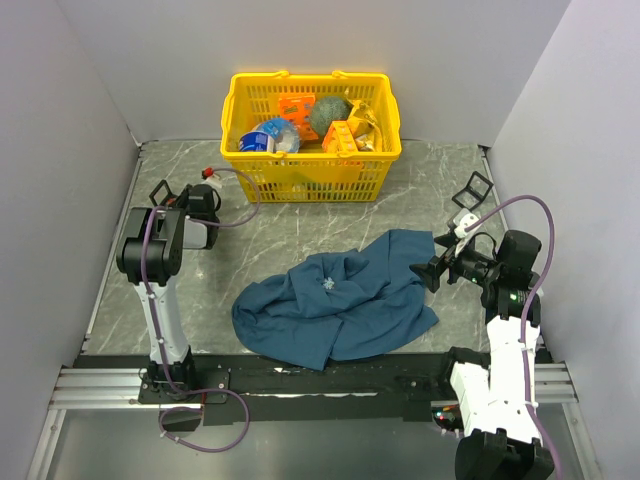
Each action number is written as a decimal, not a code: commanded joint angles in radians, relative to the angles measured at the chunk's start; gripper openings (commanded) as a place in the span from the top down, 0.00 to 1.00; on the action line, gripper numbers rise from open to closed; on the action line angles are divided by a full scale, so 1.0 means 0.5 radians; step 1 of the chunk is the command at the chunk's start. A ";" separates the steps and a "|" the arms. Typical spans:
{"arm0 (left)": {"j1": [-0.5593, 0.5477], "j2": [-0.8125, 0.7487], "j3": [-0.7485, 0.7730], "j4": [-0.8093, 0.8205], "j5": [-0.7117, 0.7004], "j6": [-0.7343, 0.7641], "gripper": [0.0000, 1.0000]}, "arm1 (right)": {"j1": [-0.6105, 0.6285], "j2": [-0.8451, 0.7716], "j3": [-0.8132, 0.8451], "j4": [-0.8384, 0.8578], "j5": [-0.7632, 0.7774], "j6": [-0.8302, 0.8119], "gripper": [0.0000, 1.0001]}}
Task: Remove the brooch from the garment
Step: Place the brooch in the brooch box, then adjust the clothes at the center of the board.
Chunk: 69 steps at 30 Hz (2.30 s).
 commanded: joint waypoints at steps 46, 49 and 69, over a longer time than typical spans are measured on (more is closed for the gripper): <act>-0.490 -1.644 0.037 -1.311 0.726 -0.597 0.03 | -0.008 0.240 0.545 -0.744 -0.178 -0.360 0.00; -0.548 -1.770 0.074 -1.446 0.996 -0.609 0.04 | 0.028 0.132 0.484 -0.695 -0.234 -0.372 0.00; -1.628 -1.464 0.154 -2.269 2.061 -0.124 0.04 | 0.952 -0.058 0.072 -0.241 0.763 -0.188 0.00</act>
